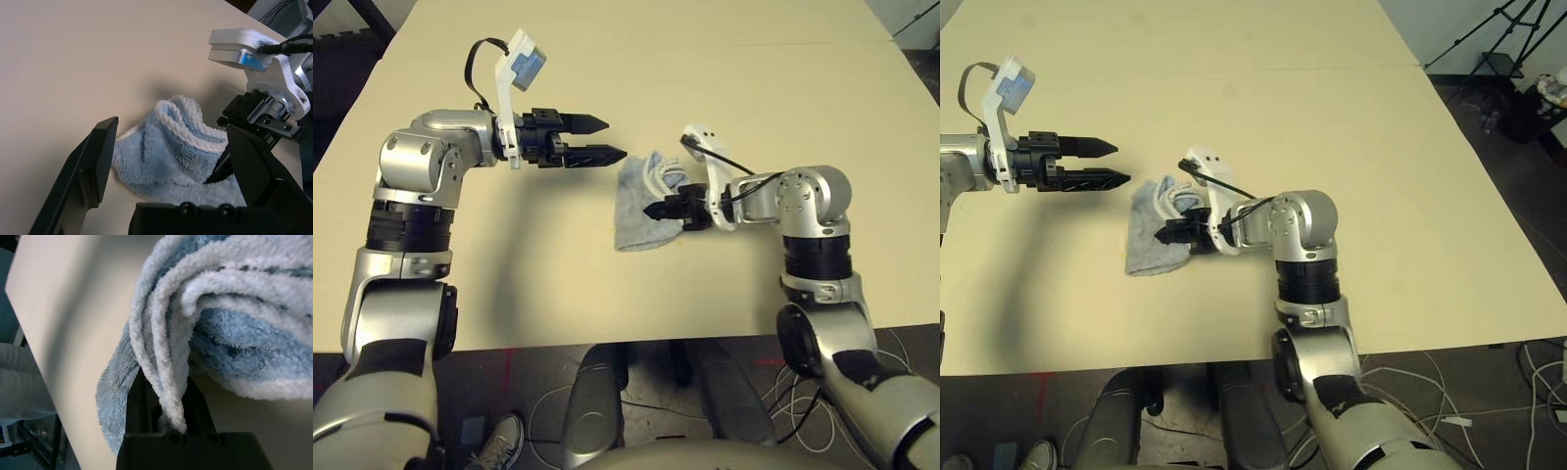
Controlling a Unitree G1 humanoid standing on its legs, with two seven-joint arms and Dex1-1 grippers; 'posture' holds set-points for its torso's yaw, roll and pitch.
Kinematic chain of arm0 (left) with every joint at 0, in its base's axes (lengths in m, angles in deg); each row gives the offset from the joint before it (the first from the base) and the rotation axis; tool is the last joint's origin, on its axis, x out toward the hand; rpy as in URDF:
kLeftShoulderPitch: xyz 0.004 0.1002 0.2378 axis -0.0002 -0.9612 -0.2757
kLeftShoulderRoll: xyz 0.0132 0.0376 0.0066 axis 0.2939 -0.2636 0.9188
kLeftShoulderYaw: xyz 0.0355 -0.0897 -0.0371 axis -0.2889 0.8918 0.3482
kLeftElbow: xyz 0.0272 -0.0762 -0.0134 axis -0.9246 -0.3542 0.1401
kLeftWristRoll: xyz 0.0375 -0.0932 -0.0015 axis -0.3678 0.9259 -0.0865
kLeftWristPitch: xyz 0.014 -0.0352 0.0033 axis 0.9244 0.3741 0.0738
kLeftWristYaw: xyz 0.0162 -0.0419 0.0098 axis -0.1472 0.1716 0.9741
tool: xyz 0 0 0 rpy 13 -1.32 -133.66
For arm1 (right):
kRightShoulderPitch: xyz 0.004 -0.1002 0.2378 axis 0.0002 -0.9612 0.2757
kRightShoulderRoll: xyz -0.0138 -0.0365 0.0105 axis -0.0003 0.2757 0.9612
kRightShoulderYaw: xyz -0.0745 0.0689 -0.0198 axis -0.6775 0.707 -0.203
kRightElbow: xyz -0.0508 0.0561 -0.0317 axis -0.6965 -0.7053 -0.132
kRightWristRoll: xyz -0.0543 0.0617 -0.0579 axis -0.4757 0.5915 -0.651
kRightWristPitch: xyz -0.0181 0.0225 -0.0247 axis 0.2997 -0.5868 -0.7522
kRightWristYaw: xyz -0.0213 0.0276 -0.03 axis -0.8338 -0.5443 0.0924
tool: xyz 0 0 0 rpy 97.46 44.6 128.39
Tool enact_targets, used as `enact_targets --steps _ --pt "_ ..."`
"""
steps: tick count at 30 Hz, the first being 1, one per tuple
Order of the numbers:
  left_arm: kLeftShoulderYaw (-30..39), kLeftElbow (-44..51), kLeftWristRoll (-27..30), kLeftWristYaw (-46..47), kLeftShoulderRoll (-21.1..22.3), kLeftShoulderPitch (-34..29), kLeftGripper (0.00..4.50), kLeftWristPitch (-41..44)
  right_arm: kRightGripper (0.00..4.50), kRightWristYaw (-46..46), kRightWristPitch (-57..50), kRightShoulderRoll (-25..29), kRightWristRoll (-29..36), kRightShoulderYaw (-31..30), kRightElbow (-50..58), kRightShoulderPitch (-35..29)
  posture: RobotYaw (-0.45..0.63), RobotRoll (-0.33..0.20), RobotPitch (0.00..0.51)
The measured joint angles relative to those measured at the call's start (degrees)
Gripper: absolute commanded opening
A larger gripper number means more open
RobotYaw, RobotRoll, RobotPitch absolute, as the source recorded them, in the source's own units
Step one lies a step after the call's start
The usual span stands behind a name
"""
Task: Wipe the water off the table with a rag.
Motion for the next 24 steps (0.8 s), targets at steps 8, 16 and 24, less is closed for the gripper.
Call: enact_targets --steps 8,16,24 --pt "-0.06 -0.24 -0.02 -0.06 -0.51 0.11 4.50 -0.11 0.02 4.59 0.00 -3.95 0.37 4.21 -0.35 1.87 -0.03 0.000 0.320" --pt "-0.31 -0.23 -0.02 -0.20 -0.87 0.15 4.50 0.00 0.02 10.30 0.00 -4.13 5.14 5.31 1.97 1.10 -0.03 0.000 0.330" --pt "-1.08 -0.50 -0.01 -0.60 -1.82 0.26 4.50 -0.01 0.02 12.56 0.00 1.90 13.15 1.30 6.17 -7.31 -0.05 0.000 0.337"
